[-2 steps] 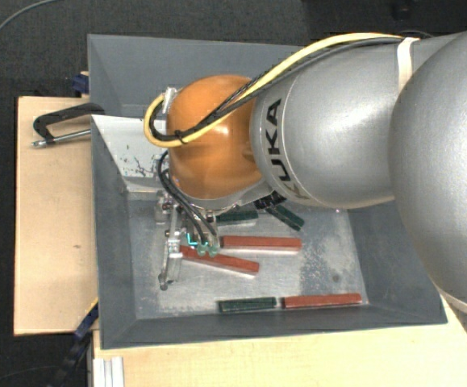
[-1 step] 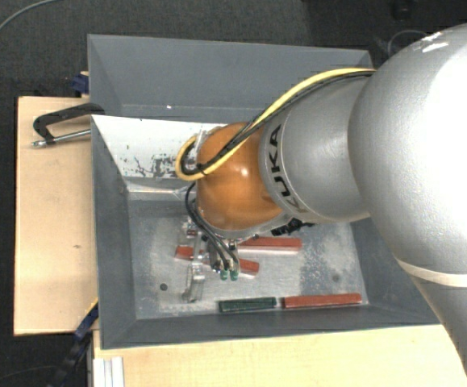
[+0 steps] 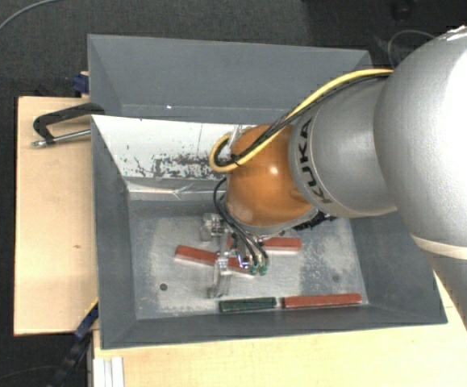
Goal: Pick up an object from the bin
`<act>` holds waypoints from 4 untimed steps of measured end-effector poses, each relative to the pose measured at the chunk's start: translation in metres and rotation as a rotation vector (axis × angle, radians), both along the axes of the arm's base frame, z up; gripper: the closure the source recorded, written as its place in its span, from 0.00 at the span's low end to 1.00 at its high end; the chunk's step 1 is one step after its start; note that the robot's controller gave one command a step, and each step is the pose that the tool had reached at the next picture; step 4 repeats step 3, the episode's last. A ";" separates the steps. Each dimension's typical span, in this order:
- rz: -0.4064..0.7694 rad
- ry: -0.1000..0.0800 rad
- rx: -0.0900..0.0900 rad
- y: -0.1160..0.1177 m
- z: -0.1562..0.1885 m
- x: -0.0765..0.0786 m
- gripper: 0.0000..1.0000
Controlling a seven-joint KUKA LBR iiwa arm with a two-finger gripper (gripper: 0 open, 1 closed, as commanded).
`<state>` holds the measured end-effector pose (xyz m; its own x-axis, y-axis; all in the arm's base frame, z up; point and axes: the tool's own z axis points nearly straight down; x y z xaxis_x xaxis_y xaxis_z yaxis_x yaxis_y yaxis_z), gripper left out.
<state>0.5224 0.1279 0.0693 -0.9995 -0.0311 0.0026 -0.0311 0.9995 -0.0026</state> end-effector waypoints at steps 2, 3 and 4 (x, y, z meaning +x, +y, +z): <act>0.220 -0.008 0.005 0.005 0.114 0.007 1.00; 0.232 -0.018 0.006 0.010 0.211 0.005 1.00; 0.232 -0.018 0.006 0.010 0.211 0.005 1.00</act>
Offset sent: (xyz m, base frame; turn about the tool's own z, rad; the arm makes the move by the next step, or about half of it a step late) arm 0.0000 0.0000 0.0000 0.0000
